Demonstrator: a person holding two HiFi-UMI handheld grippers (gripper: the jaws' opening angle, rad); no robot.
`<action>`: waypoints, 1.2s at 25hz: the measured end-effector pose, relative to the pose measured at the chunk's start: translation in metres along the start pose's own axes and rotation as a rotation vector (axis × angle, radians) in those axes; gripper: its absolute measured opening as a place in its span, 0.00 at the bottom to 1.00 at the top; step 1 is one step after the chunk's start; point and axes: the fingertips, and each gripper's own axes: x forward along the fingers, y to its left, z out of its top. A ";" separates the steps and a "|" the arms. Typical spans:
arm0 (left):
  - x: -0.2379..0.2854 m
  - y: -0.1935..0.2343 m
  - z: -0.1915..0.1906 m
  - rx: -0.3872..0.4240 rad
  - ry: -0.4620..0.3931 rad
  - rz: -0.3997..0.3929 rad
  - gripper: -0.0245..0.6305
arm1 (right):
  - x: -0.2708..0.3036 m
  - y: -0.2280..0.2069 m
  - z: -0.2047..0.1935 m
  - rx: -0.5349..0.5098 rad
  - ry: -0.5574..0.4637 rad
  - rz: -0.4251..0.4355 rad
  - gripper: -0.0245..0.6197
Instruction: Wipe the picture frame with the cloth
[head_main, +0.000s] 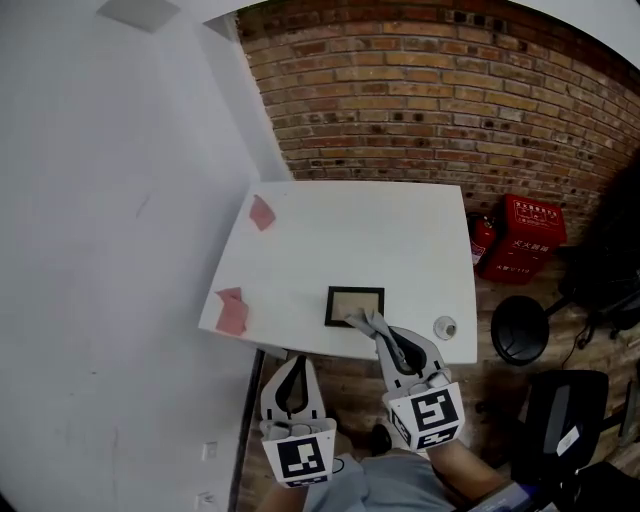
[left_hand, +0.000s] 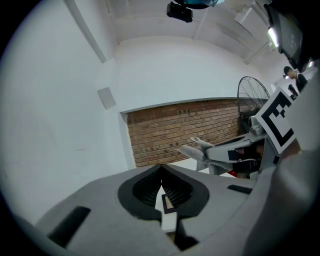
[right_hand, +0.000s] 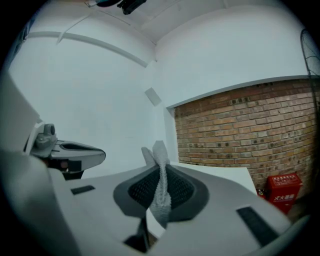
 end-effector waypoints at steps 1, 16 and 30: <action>0.004 0.004 -0.003 -0.002 0.004 0.000 0.05 | 0.007 0.001 -0.001 0.000 0.005 0.002 0.09; 0.095 0.067 -0.060 -0.080 0.142 -0.095 0.05 | 0.112 0.012 -0.058 0.057 0.177 -0.045 0.09; 0.140 0.081 -0.154 -0.110 0.318 -0.198 0.05 | 0.166 0.044 -0.155 0.122 0.360 -0.036 0.09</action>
